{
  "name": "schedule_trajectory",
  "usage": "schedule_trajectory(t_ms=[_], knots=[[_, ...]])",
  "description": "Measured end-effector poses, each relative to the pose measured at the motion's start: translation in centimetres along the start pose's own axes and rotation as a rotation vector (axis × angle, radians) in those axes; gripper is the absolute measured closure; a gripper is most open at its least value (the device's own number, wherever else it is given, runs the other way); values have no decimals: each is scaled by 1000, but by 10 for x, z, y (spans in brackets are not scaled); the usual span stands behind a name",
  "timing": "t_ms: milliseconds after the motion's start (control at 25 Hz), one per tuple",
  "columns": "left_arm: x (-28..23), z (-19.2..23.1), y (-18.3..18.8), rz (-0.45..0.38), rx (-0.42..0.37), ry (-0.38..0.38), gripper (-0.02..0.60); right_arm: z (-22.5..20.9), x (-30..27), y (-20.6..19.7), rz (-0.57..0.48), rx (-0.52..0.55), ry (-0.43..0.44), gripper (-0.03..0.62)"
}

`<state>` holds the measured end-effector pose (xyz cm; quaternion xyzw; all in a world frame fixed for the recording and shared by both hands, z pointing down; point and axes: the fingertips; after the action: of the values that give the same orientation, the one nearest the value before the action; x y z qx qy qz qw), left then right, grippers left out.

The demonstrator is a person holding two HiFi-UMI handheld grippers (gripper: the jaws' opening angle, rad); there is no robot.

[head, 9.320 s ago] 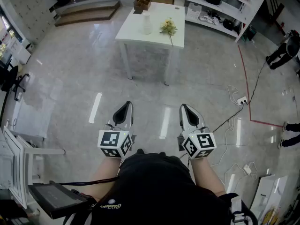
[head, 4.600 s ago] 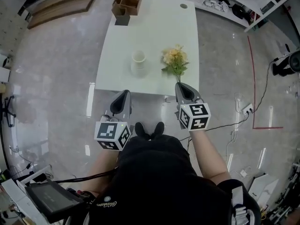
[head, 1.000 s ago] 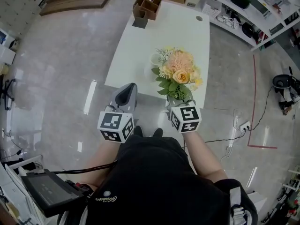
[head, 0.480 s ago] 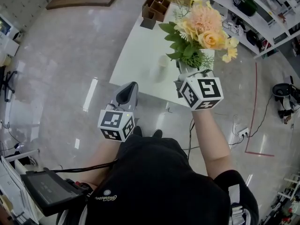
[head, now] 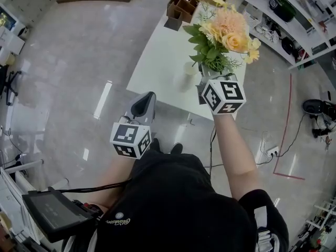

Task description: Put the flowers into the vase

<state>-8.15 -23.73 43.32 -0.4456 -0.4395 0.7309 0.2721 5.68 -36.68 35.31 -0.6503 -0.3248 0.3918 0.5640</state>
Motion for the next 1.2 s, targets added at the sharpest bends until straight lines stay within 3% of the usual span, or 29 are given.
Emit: schedule_trajectory(t_ms=[200, 480, 1200], knots=[[3, 5, -9, 13, 7, 13, 574, -7, -10, -58, 81, -29, -10, 565], [5, 13, -16, 25, 11, 27, 574, -6, -22, -107, 189, -30, -11, 565], [1, 15, -14, 28, 15, 24, 574, -4, -26, -135, 311, 13, -5, 563]])
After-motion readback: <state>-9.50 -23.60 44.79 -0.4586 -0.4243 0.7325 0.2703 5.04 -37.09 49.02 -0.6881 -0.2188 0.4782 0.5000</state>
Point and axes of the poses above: the fingertips, and each gripper's own axes: x backward along the fingers, z to its left, y out of its top, and after that the axes turned 8 degrees about z, right-handed
